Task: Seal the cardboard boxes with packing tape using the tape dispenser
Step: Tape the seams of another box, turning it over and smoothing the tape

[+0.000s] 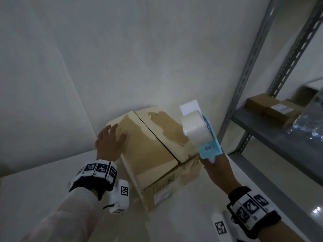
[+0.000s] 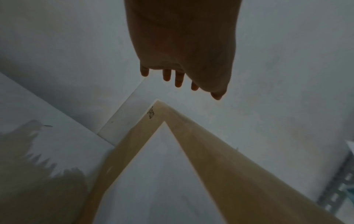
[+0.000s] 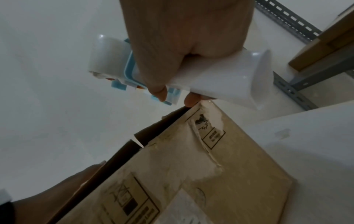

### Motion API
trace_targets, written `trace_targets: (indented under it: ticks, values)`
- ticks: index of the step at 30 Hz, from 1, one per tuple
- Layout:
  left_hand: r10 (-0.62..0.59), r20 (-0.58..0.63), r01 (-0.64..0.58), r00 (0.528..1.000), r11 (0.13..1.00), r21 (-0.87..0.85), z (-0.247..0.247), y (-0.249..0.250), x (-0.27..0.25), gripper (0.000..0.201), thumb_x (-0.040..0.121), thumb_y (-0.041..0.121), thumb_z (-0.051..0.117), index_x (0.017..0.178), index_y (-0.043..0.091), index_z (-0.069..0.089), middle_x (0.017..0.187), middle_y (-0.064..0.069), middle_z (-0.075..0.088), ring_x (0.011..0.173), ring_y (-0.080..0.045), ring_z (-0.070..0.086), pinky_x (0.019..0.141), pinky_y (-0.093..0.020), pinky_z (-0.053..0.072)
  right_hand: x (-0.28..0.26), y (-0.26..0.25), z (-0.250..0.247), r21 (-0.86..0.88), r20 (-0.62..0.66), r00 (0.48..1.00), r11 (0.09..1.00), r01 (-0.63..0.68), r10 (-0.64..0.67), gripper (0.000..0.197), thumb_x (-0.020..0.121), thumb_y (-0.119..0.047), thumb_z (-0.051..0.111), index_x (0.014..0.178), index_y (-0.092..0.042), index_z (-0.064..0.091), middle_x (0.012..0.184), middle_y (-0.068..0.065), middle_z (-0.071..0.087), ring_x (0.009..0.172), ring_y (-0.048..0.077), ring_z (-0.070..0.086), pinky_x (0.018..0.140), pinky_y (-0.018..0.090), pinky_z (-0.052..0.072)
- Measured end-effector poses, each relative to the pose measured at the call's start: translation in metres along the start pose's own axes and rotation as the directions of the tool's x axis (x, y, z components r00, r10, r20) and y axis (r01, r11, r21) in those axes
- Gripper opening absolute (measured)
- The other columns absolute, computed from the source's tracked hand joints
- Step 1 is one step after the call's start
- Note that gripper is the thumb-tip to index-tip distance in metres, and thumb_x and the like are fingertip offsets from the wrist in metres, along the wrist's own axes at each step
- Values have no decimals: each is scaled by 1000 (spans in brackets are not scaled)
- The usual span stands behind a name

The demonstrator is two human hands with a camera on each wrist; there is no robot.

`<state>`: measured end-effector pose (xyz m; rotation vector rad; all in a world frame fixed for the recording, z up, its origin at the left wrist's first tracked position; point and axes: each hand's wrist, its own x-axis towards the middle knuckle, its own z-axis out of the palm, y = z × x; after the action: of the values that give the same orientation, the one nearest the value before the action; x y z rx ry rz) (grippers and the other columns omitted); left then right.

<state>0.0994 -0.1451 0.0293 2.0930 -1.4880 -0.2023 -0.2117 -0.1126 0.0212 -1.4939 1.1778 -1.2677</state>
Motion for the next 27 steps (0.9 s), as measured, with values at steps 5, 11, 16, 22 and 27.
trace_targets:
  ticks: [5,11,16,22,27]
  values:
    - [-151,105,148,983,988,41,10,-8,43,77,87,46,52,147,18,13,157,-8,9,144,-28,9,114,-49,17,21,18,12,-20,-71,994,996,-90,88,20,92,0,47,77,14,45,58,16,34,45,2,39,48,15,38]
    - [-201,276,213,940,977,-15,19,-24,75,96,73,53,63,145,13,15,155,-7,9,139,-31,23,111,-51,25,29,31,10,68,-71,987,988,-137,142,16,91,6,44,81,-2,52,58,0,48,44,-1,48,44,5,37]
    - [-209,203,195,957,977,91,1,-25,60,86,73,50,67,138,10,29,142,-18,27,131,-37,29,106,-47,30,29,31,8,236,-22,994,967,-96,104,23,85,-9,56,72,8,49,57,12,35,44,1,42,42,10,36]
    - [-299,203,269,933,949,163,-33,-46,6,89,67,65,58,134,11,34,132,-18,32,126,-36,31,102,-46,32,37,24,15,109,103,987,985,-135,124,29,80,-32,62,70,-9,47,60,1,51,45,5,47,42,9,36]
    - [-408,165,387,898,910,146,-53,-66,-50,94,70,66,58,135,3,29,134,-18,37,122,-38,42,97,-47,38,30,18,27,-5,207,974,996,-94,93,18,75,-27,64,68,-31,48,56,-21,59,53,-8,51,54,9,38]
